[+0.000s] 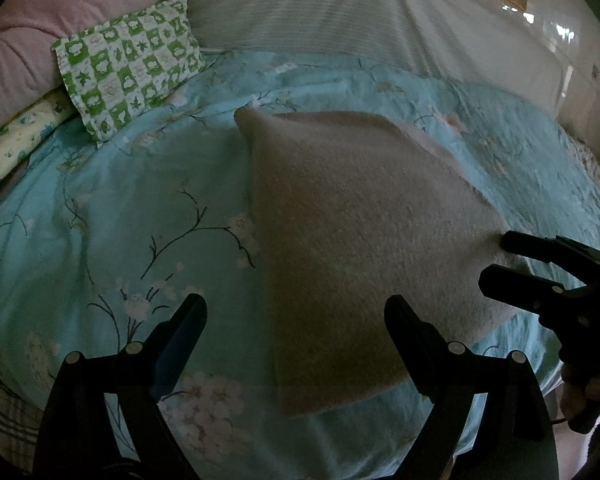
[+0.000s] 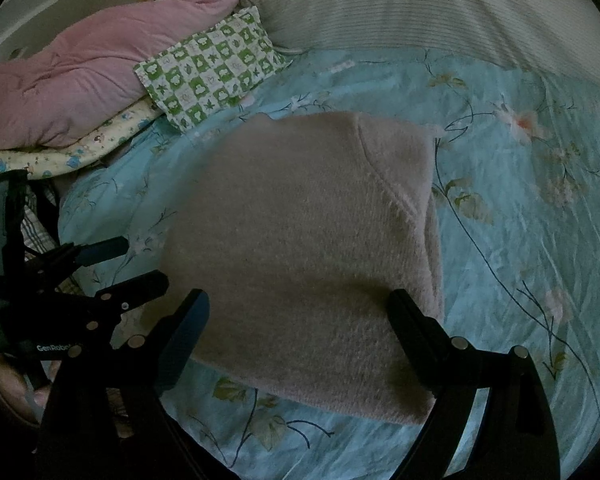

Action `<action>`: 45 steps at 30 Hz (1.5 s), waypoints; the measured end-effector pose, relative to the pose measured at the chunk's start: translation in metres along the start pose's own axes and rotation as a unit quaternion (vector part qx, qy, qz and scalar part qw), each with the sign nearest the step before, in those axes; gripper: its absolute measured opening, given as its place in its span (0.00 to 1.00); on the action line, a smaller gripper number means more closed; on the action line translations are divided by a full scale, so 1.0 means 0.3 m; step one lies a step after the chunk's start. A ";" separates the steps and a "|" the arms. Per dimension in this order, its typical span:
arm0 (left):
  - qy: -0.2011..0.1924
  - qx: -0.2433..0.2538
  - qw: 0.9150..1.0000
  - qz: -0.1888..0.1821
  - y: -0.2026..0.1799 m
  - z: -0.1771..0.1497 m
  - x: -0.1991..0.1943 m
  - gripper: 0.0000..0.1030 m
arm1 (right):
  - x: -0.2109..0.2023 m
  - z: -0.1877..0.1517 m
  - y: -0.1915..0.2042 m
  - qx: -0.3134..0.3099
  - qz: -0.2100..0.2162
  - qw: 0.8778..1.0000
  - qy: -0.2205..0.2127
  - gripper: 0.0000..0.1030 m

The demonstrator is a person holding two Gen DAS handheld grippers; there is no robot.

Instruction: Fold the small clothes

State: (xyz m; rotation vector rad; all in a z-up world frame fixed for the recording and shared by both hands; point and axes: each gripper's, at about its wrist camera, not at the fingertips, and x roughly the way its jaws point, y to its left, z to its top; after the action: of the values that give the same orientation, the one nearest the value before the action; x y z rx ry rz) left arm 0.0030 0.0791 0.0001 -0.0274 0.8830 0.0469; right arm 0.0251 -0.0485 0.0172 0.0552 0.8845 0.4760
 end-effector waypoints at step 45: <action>-0.007 0.001 1.000 0.004 0.004 0.009 -0.006 0.88 | -0.018 0.016 0.011 0.001 0.008 1.000 -0.011 0.88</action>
State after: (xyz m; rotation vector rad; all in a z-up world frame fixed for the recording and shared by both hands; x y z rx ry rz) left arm 0.0040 0.0802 0.0033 -0.0209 0.8698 0.0542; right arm 0.0246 -0.0472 0.0249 0.0683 0.8629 0.4882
